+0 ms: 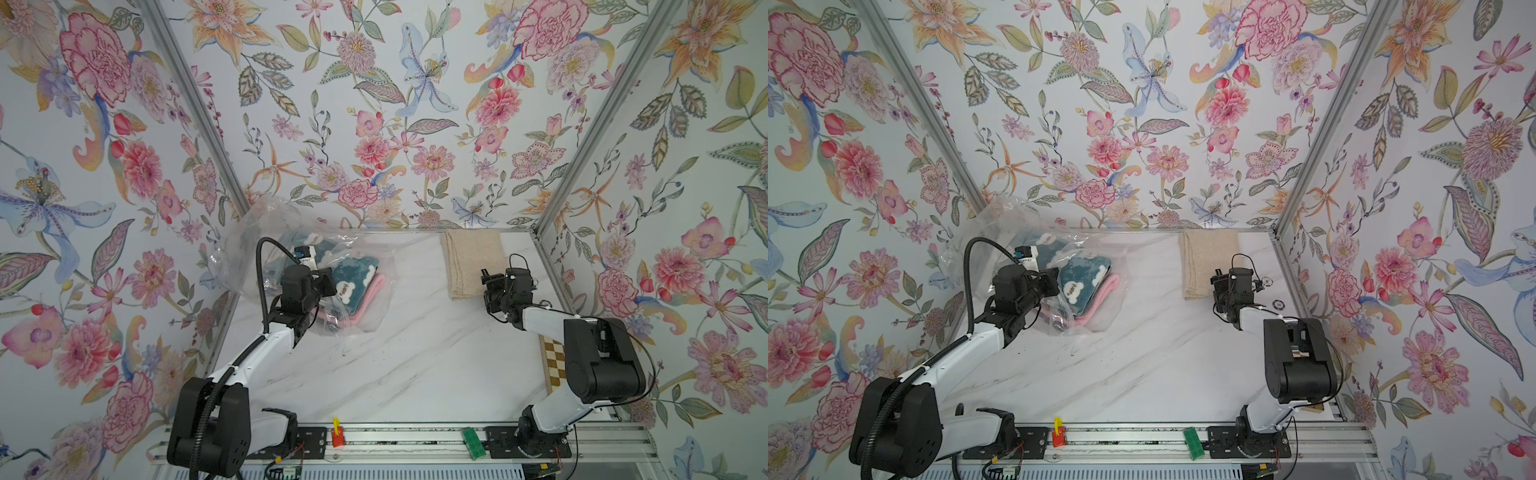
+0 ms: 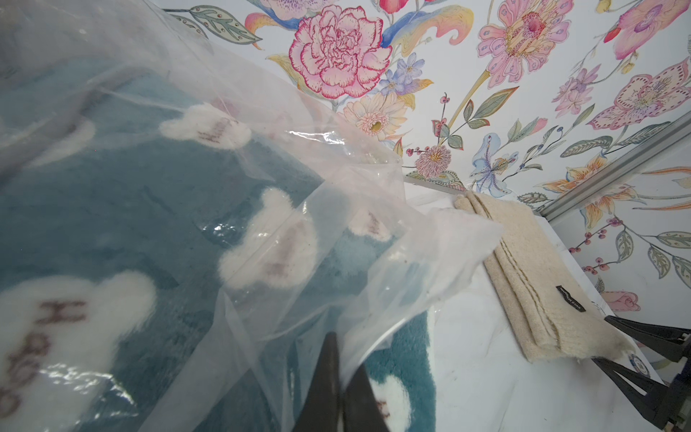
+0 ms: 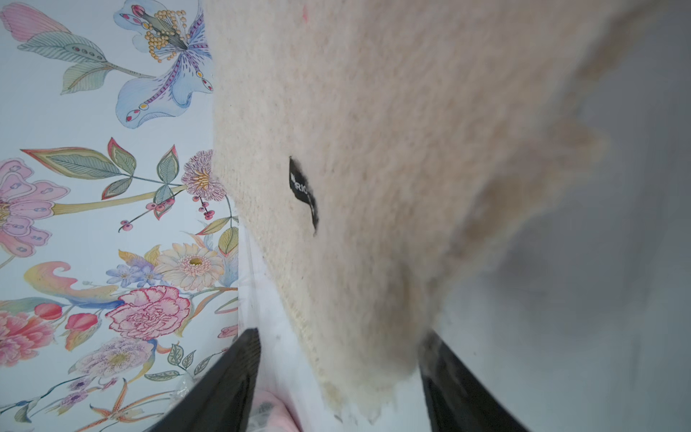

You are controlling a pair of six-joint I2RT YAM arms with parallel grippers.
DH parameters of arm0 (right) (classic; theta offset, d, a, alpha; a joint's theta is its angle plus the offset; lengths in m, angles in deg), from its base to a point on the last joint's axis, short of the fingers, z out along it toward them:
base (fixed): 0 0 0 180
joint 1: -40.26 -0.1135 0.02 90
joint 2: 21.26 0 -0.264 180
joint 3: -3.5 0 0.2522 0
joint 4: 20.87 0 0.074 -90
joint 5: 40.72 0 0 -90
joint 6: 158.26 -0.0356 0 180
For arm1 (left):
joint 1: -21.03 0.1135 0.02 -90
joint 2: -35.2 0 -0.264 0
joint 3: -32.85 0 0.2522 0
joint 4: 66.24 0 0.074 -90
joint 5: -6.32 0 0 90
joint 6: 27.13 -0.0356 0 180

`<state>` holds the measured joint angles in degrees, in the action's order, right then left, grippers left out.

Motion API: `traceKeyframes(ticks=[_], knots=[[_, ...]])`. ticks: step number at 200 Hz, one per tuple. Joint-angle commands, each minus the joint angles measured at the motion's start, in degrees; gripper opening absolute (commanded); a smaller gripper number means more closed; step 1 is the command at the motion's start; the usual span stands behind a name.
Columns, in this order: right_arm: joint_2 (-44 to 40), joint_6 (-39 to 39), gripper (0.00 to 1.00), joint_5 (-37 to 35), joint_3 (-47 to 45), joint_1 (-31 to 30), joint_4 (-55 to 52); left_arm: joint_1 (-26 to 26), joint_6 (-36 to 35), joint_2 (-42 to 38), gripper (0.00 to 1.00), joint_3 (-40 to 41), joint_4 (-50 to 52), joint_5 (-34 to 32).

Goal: Take the blanket out of the vacuum bag
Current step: Place the blanket at the center of the board.

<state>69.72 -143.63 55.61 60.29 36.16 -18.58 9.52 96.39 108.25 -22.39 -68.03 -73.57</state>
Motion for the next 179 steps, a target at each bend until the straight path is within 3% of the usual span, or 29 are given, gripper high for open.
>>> traceKeyframes(ticks=[1, 38, 67, 92, 158, 179], knots=[[-3.7, 8.9, 0.75, 1.9, 2.3, 0.0, -9.8, 0.8, 0.5, -0.9, 0.0, 1.2, -0.9, -0.1], [-2.8, 23.3, 0.81, 4.5, 14.1, 0.4, -21.3, 0.8, 0.9, -0.2, 0.0, 1.5, -1.9, 0.5], [5.1, 34.8, 0.82, 4.7, 27.5, 0.5, -30.3, 0.6, 1.1, -0.2, 0.0, 1.3, -2.1, 1.0], [11.6, 39.5, 0.77, 3.2, 32.2, 1.2, -31.6, 0.8, 1.0, -1.1, 0.0, 1.6, -1.3, 0.6], [16.6, 43.3, 0.69, -0.4, 25.4, 1.5, -28.4, 0.7, 0.2, -3.4, 0.0, 1.9, 1.2, -0.7], [18.1, 43.4, 0.62, -1.6, 23.7, 1.5, -28.5, 0.7, 0.4, -2.8, 0.0, 1.5, 0.9, -0.3]])
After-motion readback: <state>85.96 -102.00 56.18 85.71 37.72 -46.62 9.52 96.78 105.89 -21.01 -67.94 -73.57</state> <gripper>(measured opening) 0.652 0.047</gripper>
